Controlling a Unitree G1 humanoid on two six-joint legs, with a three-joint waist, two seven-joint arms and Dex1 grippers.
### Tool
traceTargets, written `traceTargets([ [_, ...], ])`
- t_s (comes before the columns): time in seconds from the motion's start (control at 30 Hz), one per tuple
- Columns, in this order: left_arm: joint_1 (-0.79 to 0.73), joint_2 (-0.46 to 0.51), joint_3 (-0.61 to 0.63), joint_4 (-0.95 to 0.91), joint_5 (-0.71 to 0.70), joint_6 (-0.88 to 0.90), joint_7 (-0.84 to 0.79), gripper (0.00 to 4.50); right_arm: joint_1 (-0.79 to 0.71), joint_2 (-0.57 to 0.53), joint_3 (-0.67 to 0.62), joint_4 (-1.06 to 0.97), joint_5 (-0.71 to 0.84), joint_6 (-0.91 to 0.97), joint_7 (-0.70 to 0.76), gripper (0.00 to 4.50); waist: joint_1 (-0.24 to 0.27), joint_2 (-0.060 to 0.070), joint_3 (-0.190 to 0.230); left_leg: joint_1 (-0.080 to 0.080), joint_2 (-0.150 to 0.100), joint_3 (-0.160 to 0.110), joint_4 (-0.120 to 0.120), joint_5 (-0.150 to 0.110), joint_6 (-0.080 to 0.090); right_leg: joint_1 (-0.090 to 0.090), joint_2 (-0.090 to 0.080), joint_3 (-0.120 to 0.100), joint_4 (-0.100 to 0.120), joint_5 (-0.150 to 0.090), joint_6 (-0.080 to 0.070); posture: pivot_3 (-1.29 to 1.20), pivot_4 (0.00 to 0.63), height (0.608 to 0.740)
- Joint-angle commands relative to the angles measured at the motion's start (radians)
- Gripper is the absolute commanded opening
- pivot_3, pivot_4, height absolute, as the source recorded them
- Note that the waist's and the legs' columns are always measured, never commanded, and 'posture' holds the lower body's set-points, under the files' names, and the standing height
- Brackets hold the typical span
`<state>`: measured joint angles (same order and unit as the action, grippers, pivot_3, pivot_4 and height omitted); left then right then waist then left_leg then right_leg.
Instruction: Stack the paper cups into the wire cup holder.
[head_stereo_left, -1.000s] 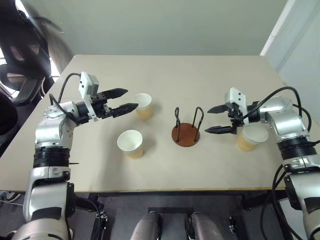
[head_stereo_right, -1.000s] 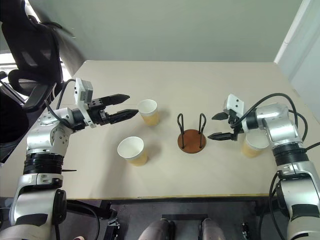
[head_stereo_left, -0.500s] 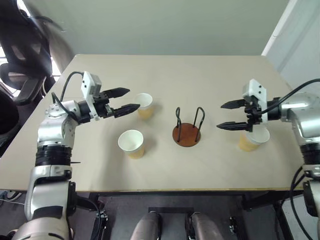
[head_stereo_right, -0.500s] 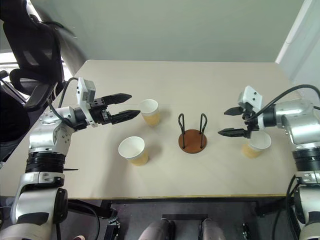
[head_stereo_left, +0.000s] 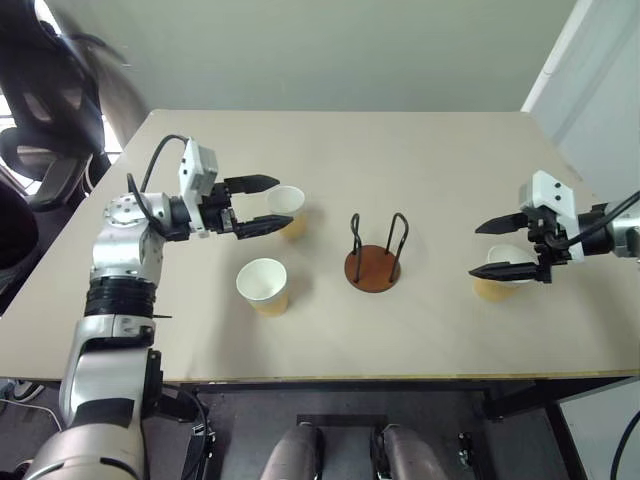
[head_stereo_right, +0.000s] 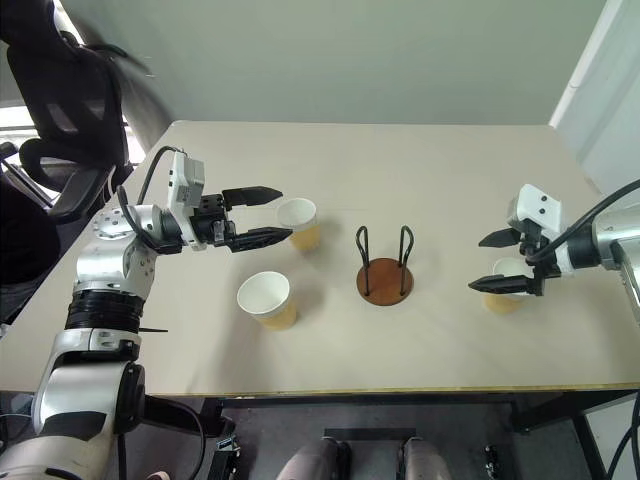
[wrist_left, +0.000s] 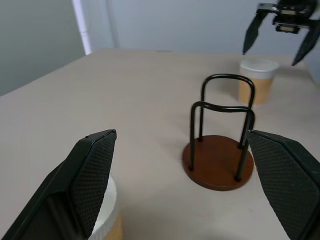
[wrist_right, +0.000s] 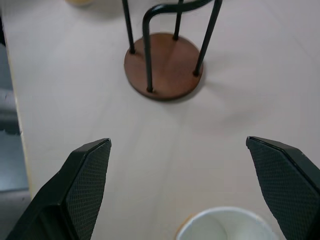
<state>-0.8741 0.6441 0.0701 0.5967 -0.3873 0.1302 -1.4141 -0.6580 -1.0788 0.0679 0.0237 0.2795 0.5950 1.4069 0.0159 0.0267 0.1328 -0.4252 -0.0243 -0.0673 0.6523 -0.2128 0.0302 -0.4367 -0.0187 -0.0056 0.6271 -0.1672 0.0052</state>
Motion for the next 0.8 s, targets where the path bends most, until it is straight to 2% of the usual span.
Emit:
traceTargets([
  [0.03,-0.034,0.029,-0.007,0.029,0.016,-0.036,-0.07,4.5,0.009,-0.038,-0.034,-0.035,0.012,-0.018,0.014,4.46,0.0,0.0,0.0,0.0,0.0,0.0,0.0,0.0,0.0,0.0,0.0,0.0,0.0,0.0,0.0,0.0,0.15,0.74],
  [0.27,-0.104,0.046,0.001,0.13,0.033,-0.101,-0.146,4.5,0.067,-0.078,-0.008,-0.023,-0.045,-0.12,0.017,4.46,0.001,0.0,0.0,-0.003,0.0,0.0,0.004,-0.001,0.003,0.0,0.0,0.001,0.0,0.0,0.003,0.0,0.15,0.74],
  [0.5,-0.118,0.022,0.018,0.097,-0.018,-0.058,-0.184,4.5,0.108,-0.1,0.027,0.036,-0.123,-0.249,0.029,4.46,0.001,0.0,0.0,-0.009,-0.001,0.0,0.014,-0.004,0.009,0.0,0.0,0.002,-0.002,0.003,0.008,0.0,0.15,0.74],
  [0.8,-0.111,0.012,0.019,0.101,-0.024,-0.072,-0.188,4.5,0.109,-0.111,0.035,0.113,-0.189,-0.339,0.046,4.46,0.001,0.0,0.0,-0.01,-0.002,0.0,0.015,-0.004,0.01,-0.001,0.0,0.003,-0.002,0.004,0.01,0.0,0.15,0.74],
])
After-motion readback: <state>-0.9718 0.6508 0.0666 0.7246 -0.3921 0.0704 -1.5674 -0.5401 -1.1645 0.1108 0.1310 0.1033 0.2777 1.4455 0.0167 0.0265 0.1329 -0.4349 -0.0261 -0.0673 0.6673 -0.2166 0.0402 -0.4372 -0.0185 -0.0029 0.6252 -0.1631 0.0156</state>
